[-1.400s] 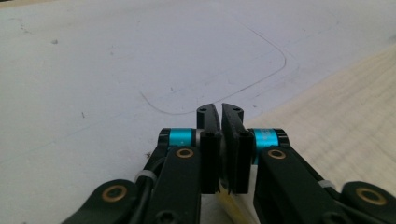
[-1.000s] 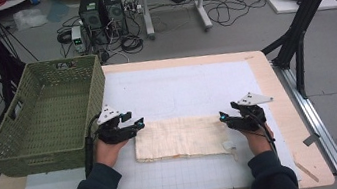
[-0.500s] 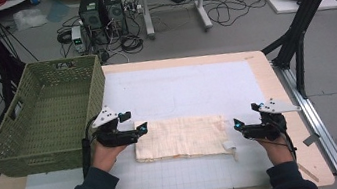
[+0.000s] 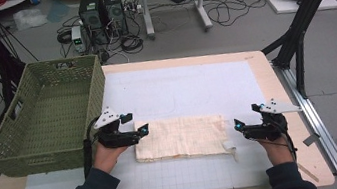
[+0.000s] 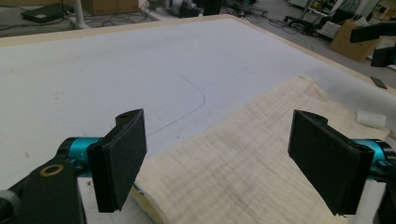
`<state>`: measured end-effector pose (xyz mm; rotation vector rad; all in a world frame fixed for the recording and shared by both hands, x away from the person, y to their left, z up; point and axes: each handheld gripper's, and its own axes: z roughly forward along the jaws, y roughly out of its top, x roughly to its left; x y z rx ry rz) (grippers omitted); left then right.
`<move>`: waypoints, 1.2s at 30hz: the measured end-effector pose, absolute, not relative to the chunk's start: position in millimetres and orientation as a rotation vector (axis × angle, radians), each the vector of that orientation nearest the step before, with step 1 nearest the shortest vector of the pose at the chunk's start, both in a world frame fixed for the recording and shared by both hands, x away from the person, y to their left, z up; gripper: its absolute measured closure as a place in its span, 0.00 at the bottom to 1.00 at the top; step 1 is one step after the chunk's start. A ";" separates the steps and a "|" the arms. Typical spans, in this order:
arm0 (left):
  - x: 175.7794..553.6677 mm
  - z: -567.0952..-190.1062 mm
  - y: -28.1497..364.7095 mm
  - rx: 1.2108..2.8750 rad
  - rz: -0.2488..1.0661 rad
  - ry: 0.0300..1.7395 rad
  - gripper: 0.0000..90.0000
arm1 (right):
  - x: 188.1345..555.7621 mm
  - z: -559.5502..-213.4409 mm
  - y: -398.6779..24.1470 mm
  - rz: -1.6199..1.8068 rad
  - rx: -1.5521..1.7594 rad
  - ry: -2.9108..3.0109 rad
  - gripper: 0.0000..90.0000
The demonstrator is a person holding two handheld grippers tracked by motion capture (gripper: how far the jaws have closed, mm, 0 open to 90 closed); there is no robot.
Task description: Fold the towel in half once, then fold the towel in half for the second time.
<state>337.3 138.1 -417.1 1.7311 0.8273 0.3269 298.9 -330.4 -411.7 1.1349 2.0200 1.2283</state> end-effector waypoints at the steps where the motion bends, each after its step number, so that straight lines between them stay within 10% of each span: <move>1: 337.6 -417.2 138.6 1.732 0.326 0.828 0.22 | 298.9 -411.7 -330.6 1.225 1.134 2.020 0.12; 21: 355.1 -422.0 138.7 1.742 0.344 0.929 0.24 | 300.2 -415.0 -329.9 1.210 1.143 2.058 0.12; 36: 379.4 -446.0 130.3 1.926 0.314 0.995 0.45 | 302.0 -419.6 -325.2 1.200 1.157 2.089 0.12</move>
